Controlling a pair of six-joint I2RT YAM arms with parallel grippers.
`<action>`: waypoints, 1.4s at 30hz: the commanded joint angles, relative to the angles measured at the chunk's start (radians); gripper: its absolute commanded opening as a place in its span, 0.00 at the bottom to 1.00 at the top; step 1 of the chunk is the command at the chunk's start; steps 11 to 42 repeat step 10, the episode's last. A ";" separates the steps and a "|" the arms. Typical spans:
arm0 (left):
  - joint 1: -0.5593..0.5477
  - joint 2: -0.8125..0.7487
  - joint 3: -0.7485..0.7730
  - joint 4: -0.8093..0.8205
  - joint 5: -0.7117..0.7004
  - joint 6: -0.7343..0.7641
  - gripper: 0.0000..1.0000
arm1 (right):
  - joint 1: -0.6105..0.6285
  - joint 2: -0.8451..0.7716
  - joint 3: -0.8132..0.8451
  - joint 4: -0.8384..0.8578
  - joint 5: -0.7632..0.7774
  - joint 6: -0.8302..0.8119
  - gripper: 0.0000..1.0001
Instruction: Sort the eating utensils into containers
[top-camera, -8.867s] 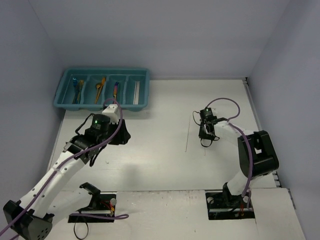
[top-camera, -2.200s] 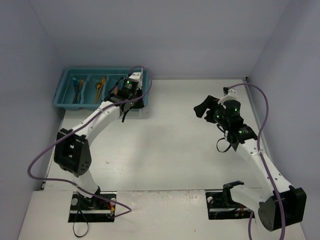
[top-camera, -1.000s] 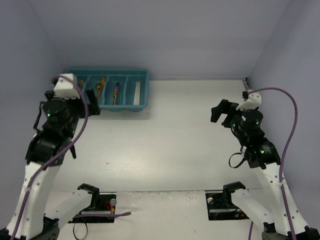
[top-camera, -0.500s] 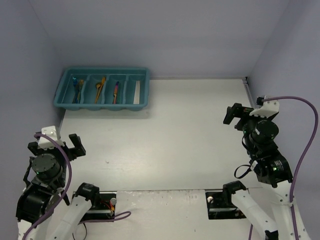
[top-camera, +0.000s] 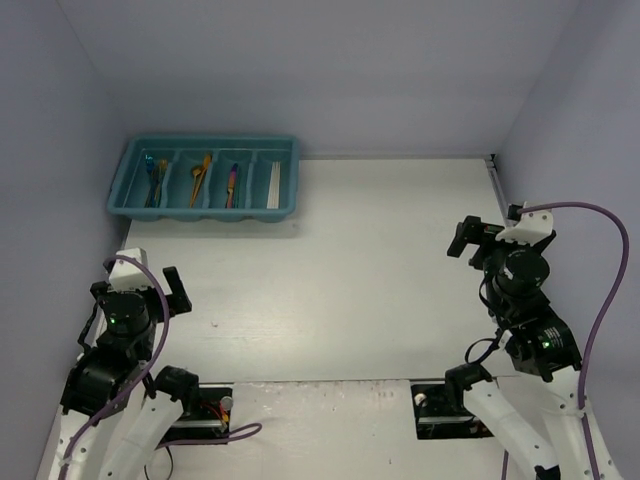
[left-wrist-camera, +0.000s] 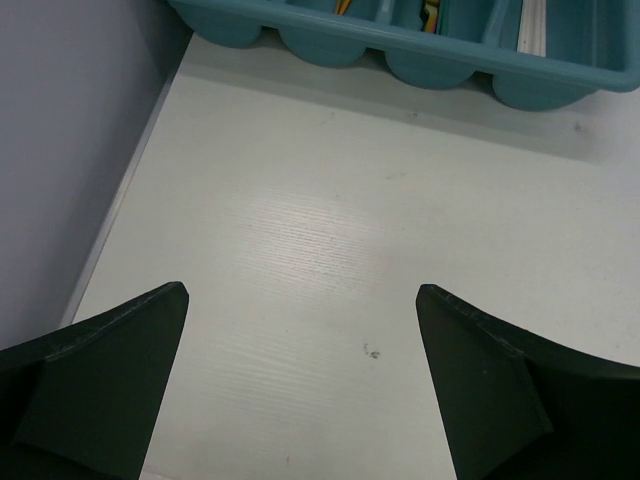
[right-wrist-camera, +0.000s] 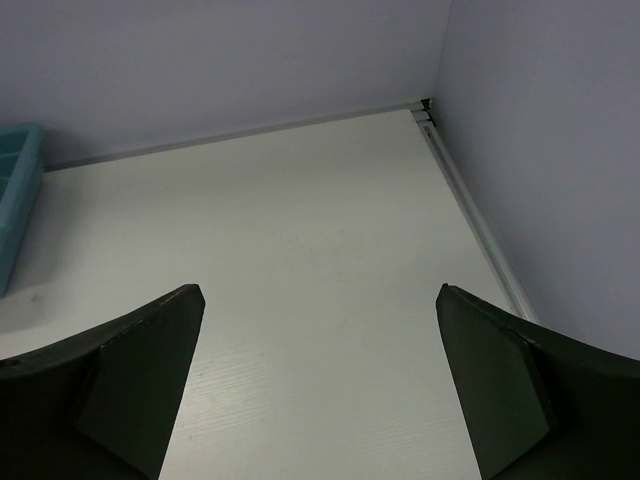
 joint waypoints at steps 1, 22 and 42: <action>0.002 0.016 -0.031 0.109 0.021 -0.060 0.97 | 0.016 0.001 -0.012 0.073 0.047 -0.010 1.00; 0.004 0.033 -0.046 0.135 0.032 -0.039 0.97 | 0.018 0.001 -0.025 0.077 0.052 -0.006 1.00; 0.004 0.033 -0.046 0.135 0.032 -0.039 0.97 | 0.018 0.001 -0.025 0.077 0.052 -0.006 1.00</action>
